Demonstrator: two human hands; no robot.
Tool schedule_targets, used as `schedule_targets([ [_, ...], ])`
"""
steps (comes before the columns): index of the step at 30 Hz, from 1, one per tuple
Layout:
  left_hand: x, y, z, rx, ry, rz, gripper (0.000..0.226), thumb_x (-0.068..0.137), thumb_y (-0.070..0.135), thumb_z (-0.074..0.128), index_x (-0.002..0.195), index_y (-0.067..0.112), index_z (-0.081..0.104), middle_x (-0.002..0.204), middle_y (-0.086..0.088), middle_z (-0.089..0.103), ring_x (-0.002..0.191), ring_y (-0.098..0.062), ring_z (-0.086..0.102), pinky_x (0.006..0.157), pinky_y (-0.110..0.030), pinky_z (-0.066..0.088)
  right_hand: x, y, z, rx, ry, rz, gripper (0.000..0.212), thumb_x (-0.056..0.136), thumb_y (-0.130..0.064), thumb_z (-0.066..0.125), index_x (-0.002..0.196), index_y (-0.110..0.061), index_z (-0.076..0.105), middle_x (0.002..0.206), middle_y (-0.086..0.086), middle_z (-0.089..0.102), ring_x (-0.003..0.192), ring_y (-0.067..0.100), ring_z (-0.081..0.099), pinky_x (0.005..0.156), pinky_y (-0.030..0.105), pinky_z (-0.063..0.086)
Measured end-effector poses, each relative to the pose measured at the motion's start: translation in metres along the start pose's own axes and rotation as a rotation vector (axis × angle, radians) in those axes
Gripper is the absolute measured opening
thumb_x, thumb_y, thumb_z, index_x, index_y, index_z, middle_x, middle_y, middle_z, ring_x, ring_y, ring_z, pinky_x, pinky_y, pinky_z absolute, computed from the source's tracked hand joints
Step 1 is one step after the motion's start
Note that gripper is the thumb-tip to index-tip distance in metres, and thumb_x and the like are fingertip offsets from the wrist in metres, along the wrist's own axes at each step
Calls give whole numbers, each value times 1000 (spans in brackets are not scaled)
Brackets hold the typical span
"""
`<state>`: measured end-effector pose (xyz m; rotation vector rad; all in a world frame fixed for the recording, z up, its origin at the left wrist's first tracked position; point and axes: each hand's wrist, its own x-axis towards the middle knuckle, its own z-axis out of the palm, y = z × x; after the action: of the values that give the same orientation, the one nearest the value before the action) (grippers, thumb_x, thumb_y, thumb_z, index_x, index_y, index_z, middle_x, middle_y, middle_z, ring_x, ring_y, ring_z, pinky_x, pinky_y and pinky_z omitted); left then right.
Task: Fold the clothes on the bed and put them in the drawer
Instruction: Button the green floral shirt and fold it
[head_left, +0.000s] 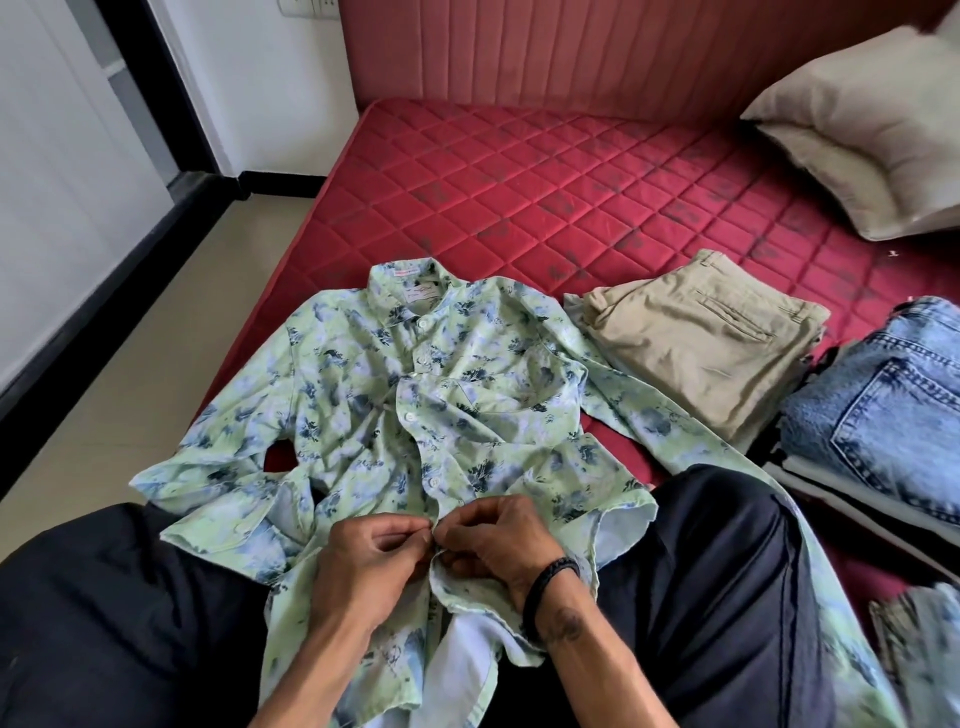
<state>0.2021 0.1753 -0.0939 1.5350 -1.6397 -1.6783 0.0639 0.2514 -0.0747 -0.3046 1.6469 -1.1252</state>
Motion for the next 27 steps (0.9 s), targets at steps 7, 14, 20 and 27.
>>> schedule_targets([
  [7,-2,4,6,-113,-60,-15,8,77,31,88,78,23,84,80,-6,79,78,-25,78,83,-45,62,8,9,11,-202,147,-66,5,69,-11,80,69,-11,75,64,12,73,57,27,68,53,37,55],
  [14,3,-7,11,-88,57,-7,16,85,19,83,71,26,82,76,-1,79,74,-24,77,82,-50,62,2,10,11,-186,97,-81,7,70,-9,81,74,-3,78,64,11,73,53,17,60,55,30,50],
  [20,-3,-8,12,-160,186,24,15,82,5,84,93,15,80,82,-2,80,76,-19,78,83,-44,63,-5,6,9,-89,31,-56,8,83,-5,82,77,-1,80,73,20,75,63,23,65,68,33,60],
  [27,-2,3,14,-358,184,-49,20,80,-1,83,99,4,79,84,-11,79,79,-24,78,83,-37,62,-4,6,12,-274,158,-228,13,83,-18,83,74,-9,79,66,6,75,58,13,68,59,30,58],
])
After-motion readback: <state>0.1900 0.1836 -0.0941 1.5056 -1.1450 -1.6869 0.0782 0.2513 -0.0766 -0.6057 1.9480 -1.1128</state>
